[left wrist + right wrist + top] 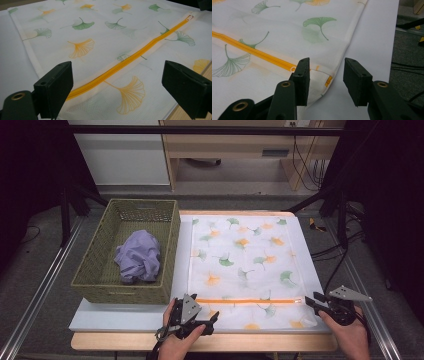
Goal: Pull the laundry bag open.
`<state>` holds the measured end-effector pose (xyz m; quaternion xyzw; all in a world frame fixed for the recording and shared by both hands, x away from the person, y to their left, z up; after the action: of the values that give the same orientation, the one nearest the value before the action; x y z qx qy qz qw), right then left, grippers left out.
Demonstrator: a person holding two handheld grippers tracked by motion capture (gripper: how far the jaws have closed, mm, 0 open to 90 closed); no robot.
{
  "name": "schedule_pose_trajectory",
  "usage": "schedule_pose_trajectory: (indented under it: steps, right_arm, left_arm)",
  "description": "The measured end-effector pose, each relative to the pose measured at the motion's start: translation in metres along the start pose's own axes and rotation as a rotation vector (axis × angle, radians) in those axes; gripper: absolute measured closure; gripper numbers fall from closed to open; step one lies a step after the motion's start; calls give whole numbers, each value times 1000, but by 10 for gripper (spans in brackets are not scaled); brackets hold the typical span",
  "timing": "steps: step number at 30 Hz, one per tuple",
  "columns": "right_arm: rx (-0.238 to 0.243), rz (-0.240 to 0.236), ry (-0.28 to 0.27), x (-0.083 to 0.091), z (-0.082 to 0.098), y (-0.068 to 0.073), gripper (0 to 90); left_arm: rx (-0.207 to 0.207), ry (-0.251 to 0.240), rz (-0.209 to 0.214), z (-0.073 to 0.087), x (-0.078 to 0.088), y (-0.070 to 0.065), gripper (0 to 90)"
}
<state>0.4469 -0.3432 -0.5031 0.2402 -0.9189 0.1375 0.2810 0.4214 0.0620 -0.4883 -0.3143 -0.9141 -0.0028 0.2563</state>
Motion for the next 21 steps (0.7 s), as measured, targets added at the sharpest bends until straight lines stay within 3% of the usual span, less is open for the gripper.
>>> schedule_pose_trajectory:
  steps: [15, 21]
  right_arm:
    - [9, -48, 55, -10, 5, 6, 501]
    - [31, -42, 73, -12, 7, 6, 467]
  left_arm:
    - [0, -3, 0, 0, 0, 0, 100]
    - [3, -8, 0, -1, 1, 0, 101]
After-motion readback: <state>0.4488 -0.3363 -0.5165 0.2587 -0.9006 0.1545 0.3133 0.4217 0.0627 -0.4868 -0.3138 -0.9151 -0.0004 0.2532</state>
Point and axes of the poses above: each handheld gripper's, and its own axes: x roughly backward along the jaws, z roughly out of its underside, y roughly to its left, the point moved 5 cm from there along -x, roughly forward along the jaws, and after that the axes turned 12 degrees about x, right-handed, at the moved point
